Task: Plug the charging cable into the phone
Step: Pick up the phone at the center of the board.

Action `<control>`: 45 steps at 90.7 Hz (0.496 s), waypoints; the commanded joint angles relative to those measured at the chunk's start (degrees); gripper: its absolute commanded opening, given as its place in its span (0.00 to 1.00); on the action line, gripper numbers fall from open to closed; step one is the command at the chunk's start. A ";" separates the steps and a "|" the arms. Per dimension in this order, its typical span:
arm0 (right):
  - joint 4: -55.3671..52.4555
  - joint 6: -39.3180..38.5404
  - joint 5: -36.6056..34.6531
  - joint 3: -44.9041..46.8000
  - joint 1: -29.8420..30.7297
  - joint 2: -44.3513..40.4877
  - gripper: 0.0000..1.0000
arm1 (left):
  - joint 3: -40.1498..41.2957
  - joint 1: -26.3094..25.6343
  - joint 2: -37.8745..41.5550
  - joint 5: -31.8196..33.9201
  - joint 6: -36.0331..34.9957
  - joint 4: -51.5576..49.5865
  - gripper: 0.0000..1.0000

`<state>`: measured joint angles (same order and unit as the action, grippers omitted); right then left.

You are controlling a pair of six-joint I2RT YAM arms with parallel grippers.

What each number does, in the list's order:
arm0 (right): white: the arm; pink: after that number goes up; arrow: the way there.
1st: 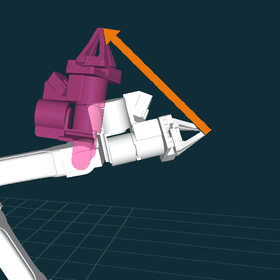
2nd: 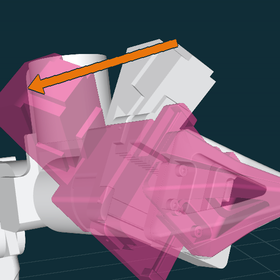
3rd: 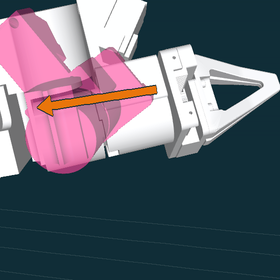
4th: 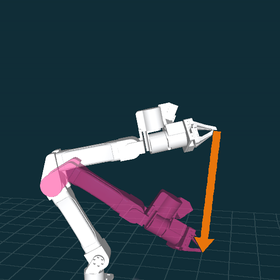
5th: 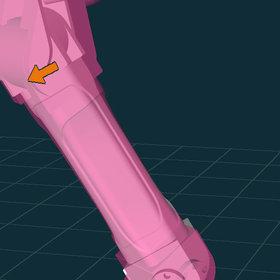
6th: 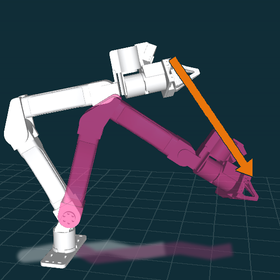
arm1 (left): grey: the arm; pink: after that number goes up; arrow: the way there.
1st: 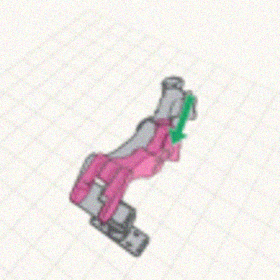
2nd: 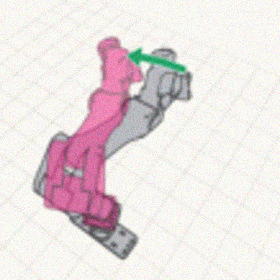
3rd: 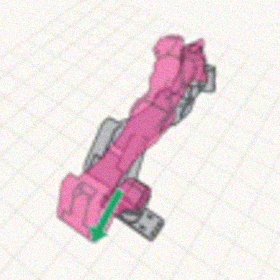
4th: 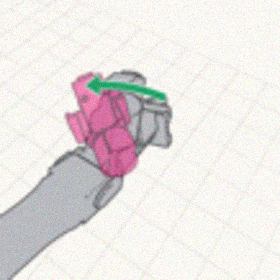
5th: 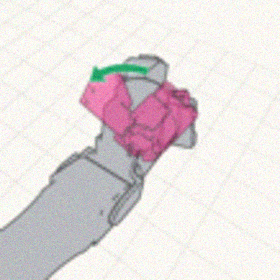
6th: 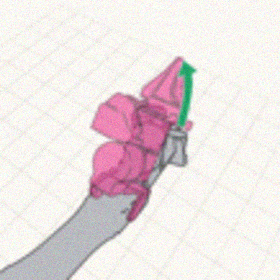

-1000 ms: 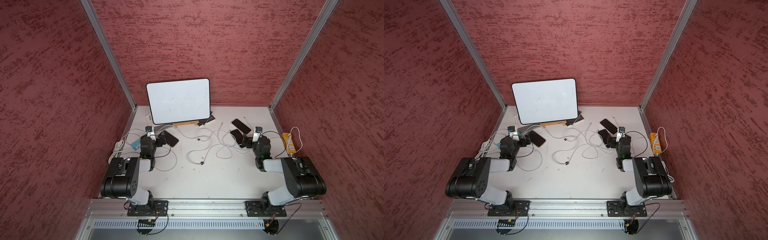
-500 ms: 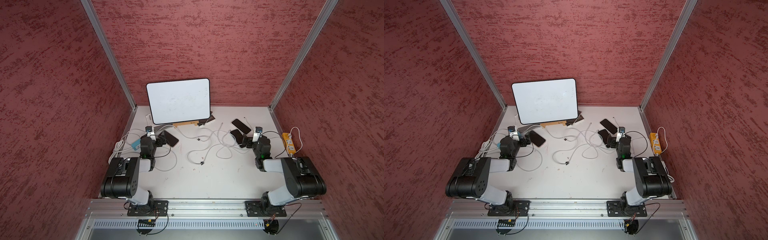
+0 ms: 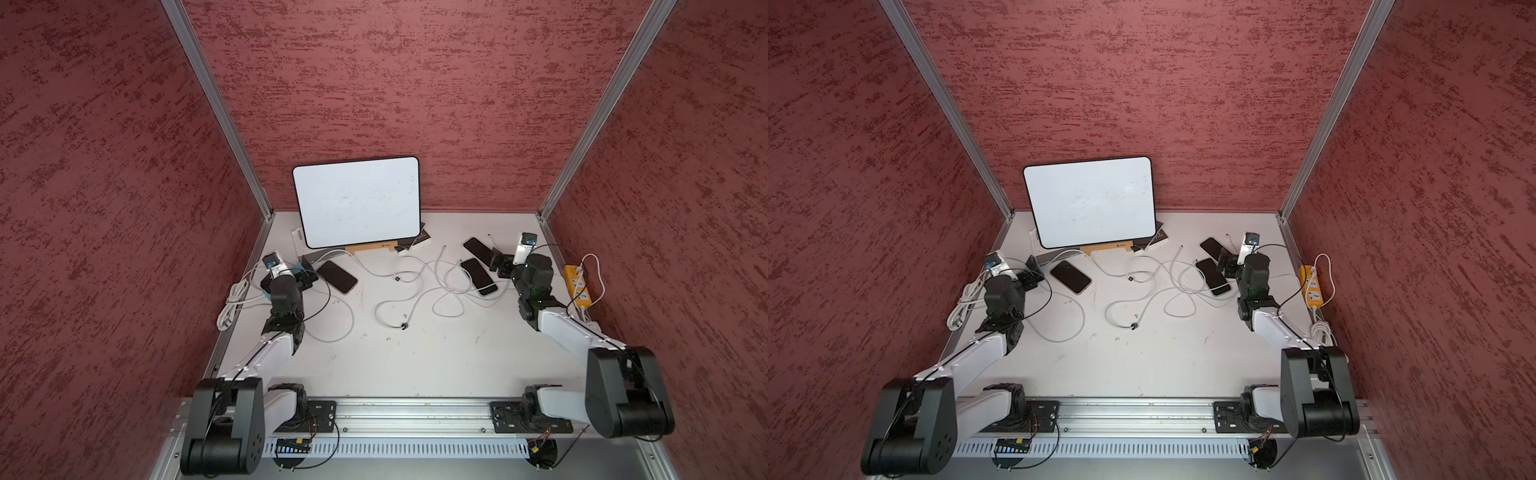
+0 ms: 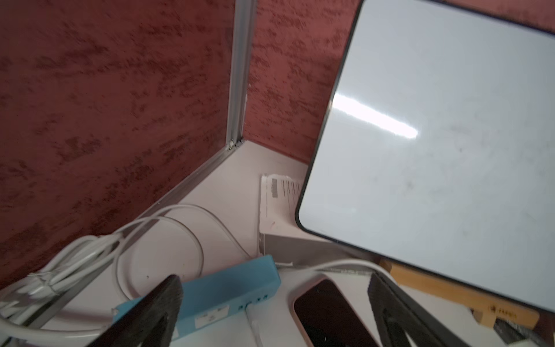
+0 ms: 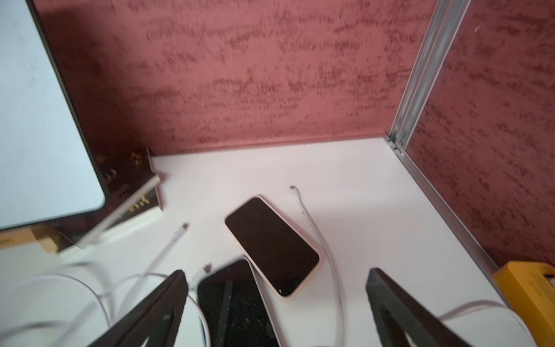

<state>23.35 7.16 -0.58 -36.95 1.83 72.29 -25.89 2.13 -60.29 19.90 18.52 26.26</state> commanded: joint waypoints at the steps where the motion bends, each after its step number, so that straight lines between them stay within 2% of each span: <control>1: -10.12 11.33 9.56 -2.02 -0.01 -1.05 0.92 | -1.34 2.35 0.81 -2.00 15.13 -20.25 1.00; 6: -13.39 16.47 12.19 -3.86 0.21 -0.81 0.89 | -2.64 2.99 -0.68 -8.38 15.79 -21.85 0.98; 11: -17.42 17.70 14.21 -5.87 1.38 -0.56 0.88 | -6.19 2.24 -3.29 -12.25 14.80 -26.87 0.97; 15: -21.33 17.74 13.93 -7.36 2.62 -0.84 0.89 | -10.61 0.32 -5.88 -10.86 14.94 -33.81 0.97; 20: -23.79 16.95 15.32 -7.66 3.81 -1.58 0.89 | -16.23 -3.13 -9.58 -6.62 17.58 -42.73 0.97; 28: -26.39 17.37 15.70 -6.57 5.61 -3.57 0.89 | -24.29 -8.70 -16.32 -4.23 22.25 -53.60 0.97; 38: -28.07 18.06 16.30 -5.42 8.57 -5.78 0.89 | -32.15 -14.47 -24.53 -3.62 26.47 -58.61 0.98; 45: -29.69 16.71 15.78 -5.62 10.60 -6.44 0.90 | -37.91 -16.71 -31.07 -3.14 28.60 -62.53 0.98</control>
<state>-1.67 23.75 13.80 -42.59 9.91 67.72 -58.04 -11.99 -83.99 15.33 41.01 -23.42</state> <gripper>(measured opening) 0.897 0.980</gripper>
